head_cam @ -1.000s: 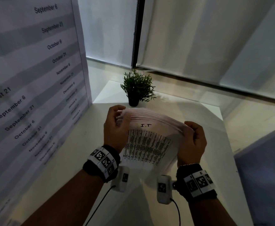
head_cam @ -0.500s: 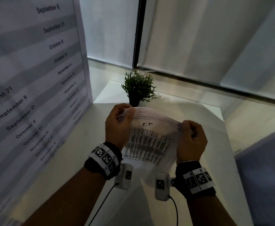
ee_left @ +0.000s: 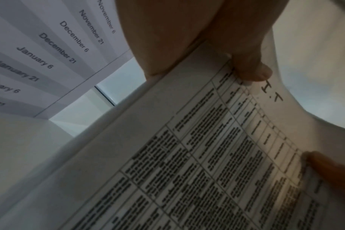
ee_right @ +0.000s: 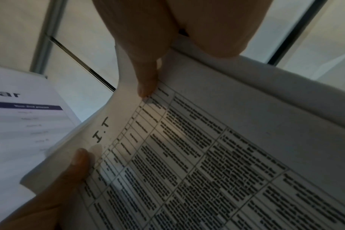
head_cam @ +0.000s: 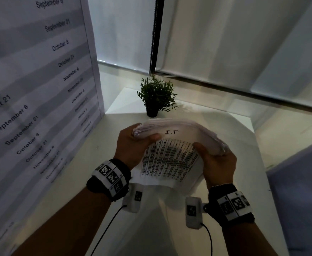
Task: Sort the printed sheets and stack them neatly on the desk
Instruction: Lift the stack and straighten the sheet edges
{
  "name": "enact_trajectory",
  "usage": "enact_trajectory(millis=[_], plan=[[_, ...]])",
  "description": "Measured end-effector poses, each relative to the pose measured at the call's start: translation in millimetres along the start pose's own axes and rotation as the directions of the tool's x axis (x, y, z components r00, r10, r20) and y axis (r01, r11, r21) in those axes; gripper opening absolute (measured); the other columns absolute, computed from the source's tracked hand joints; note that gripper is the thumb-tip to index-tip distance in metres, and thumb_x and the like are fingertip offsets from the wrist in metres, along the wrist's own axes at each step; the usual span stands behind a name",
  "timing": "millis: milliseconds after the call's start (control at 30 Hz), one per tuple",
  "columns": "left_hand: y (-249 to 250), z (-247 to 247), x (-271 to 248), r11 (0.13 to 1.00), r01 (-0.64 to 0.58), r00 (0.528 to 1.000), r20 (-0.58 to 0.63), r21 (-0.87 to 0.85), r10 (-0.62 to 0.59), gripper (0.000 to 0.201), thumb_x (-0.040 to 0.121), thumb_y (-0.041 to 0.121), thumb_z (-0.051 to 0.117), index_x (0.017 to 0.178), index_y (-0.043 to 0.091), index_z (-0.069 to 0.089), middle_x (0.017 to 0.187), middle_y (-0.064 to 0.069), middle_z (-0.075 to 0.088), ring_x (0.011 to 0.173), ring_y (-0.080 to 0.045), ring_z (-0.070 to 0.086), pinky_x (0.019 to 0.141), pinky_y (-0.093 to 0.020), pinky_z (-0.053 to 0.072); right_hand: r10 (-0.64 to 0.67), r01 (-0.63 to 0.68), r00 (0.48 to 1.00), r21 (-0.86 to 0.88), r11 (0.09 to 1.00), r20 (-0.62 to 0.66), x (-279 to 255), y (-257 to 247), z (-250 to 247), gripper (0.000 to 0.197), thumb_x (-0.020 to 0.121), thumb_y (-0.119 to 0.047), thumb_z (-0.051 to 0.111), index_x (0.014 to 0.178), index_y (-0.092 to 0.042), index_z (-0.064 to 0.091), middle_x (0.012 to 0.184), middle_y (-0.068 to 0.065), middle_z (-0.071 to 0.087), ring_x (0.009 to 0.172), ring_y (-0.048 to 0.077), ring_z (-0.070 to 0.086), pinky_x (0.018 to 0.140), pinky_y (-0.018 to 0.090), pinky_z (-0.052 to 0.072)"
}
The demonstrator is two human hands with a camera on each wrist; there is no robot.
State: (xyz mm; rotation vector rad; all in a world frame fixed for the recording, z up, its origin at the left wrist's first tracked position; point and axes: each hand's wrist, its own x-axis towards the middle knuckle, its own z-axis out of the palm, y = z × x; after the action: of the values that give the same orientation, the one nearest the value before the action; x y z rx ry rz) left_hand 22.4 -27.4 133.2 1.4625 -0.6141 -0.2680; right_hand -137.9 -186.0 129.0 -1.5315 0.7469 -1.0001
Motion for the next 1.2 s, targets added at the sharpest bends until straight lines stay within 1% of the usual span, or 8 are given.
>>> enact_trajectory(millis=[133,267,367,500,667,867,1100,1200], plan=[[-3.5,-7.4,-10.4,0.999,-0.051,0.999,0.003,0.008,0.051,0.045,0.074,0.025,0.079,0.109,0.005,0.059,0.094,0.000,0.065,0.079,0.001,0.065,0.064,-0.011,0.050,-0.008,0.010,0.999,-0.056,0.998,0.045,-13.9,4.2,-10.7,0.045,0.063,-0.006,0.088,0.099,-0.019,0.064,0.095,-0.012,0.066,0.077,-0.016,0.061,0.061,0.004,0.048],[-7.0,-3.3,-13.2,0.998,-0.053,0.993,-0.106,-0.029,0.050,0.048,0.082,0.042,0.066,0.118,0.011,0.056,0.104,-0.004,0.062,0.086,0.000,0.064,0.066,-0.011,0.050,-0.030,0.033,0.997,-0.036,0.999,0.074,-15.8,11.6,-9.4,0.058,0.062,-0.005,0.088,0.111,-0.017,0.061,0.103,-0.009,0.066,0.086,-0.009,0.064,0.069,0.009,0.052],[2.9,6.6,-3.6,0.999,-0.051,0.971,-0.233,-0.017,0.046,0.033,0.088,0.032,0.067,0.109,0.007,0.062,0.094,0.005,0.063,0.078,0.008,0.061,0.062,-0.006,0.047,-0.035,0.041,0.995,-0.072,0.997,0.091,-16.0,13.0,-5.7,0.051,0.063,-0.010,0.089,0.104,-0.029,0.064,0.097,-0.015,0.071,0.090,-0.005,0.065,0.075,0.013,0.054],[1.3,9.6,9.3,1.000,-0.019,0.944,-0.329,0.003,0.019,0.009,0.090,0.024,0.066,0.091,0.017,0.070,0.083,0.010,0.066,0.073,0.005,0.061,0.064,-0.010,0.047,-0.039,0.043,0.994,-0.039,0.998,0.098,-15.6,12.1,-2.6,0.043,0.066,-0.003,0.086,0.096,-0.025,0.064,0.086,-0.012,0.071,0.078,-0.009,0.065,0.068,0.009,0.052],[4.2,12.5,15.3,1.000,-0.006,0.927,-0.374,-0.005,0.004,0.015,0.086,0.035,0.069,0.085,0.019,0.071,0.077,0.011,0.066,0.068,0.006,0.059,0.061,-0.007,0.045,-0.039,0.044,0.993,-0.048,0.998,0.110,-16.2,12.5,-2.8,0.037,0.065,-0.006,0.086,0.094,-0.019,0.067,0.081,-0.015,0.071,0.075,-0.006,0.066,0.065,0.010,0.052],[-0.6,10.9,18.8,1.000,0.020,0.910,-0.414,0.019,-0.010,0.007,0.088,0.022,0.065,0.088,0.023,0.072,0.082,0.010,0.069,0.079,-0.005,0.063,0.070,-0.018,0.050,-0.042,0.042,0.992,-0.001,0.999,0.117,-15.9,13.5,-2.3,0.036,0.067,0.001,0.083,0.098,-0.007,0.067,0.080,-0.014,0.072,0.074,-0.006,0.066,0.067,0.010,0.052],[3.2,10.8,17.0,0.997,-0.062,0.953,-0.295,0.046,0.073,0.015,0.084,0.025,0.073,0.091,0.012,0.072,0.082,0.009,0.069,0.074,0.005,0.064,0.065,-0.007,0.048,-0.048,0.050,0.995,-0.019,0.999,0.087,-9.3,17.1,-0.1,0.022,0.075,-0.006,0.079,0.089,-0.017,0.068,0.080,-0.017,0.071,0.074,-0.003,0.064,0.066,0.011,0.051],[0.9,-0.6,15.7,0.998,-0.055,0.988,-0.146,0.024,0.058,0.031,0.080,0.016,0.075,0.109,0.013,0.064,0.096,0.007,0.067,0.082,0.008,0.064,0.068,-0.010,0.052,-0.041,0.045,0.997,-0.049,0.998,0.070,-8.0,17.4,-1.6,0.019,0.078,-0.010,0.078,0.094,-0.017,0.069,0.082,-0.010,0.071,0.076,-0.007,0.065,0.067,0.009,0.051]])
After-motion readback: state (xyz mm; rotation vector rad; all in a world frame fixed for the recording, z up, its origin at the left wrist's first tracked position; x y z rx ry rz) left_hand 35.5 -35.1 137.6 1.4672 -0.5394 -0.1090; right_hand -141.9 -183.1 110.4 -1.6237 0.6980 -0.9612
